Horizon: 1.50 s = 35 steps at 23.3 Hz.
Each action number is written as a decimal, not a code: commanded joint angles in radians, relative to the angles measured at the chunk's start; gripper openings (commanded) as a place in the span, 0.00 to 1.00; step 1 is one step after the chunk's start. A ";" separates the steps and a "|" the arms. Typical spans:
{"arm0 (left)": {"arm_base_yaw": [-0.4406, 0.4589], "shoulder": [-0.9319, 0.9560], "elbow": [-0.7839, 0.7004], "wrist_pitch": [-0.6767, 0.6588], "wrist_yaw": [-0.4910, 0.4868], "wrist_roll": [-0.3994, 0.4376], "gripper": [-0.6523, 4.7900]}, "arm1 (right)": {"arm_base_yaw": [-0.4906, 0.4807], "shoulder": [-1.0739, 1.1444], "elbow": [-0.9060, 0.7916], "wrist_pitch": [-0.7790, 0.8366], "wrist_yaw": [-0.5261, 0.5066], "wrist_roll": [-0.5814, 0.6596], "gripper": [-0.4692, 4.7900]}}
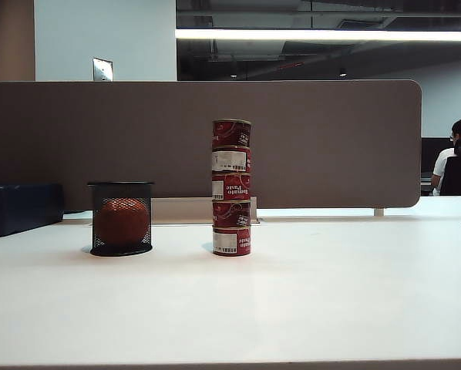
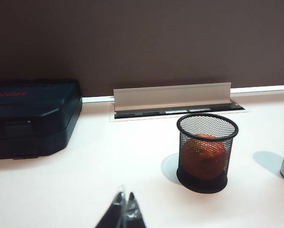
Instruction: Take a can of tomato sauce from the stacked ones and place it on the table.
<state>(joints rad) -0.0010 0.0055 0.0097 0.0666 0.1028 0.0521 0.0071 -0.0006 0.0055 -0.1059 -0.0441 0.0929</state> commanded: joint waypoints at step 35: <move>0.002 0.001 0.004 0.093 0.356 -0.008 0.11 | 0.002 0.458 0.746 -0.267 -0.393 0.013 0.07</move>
<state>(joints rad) -0.0010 0.0055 0.0105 0.1455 0.4339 0.0483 0.0078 0.4248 0.7197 -0.3893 -0.4061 0.1043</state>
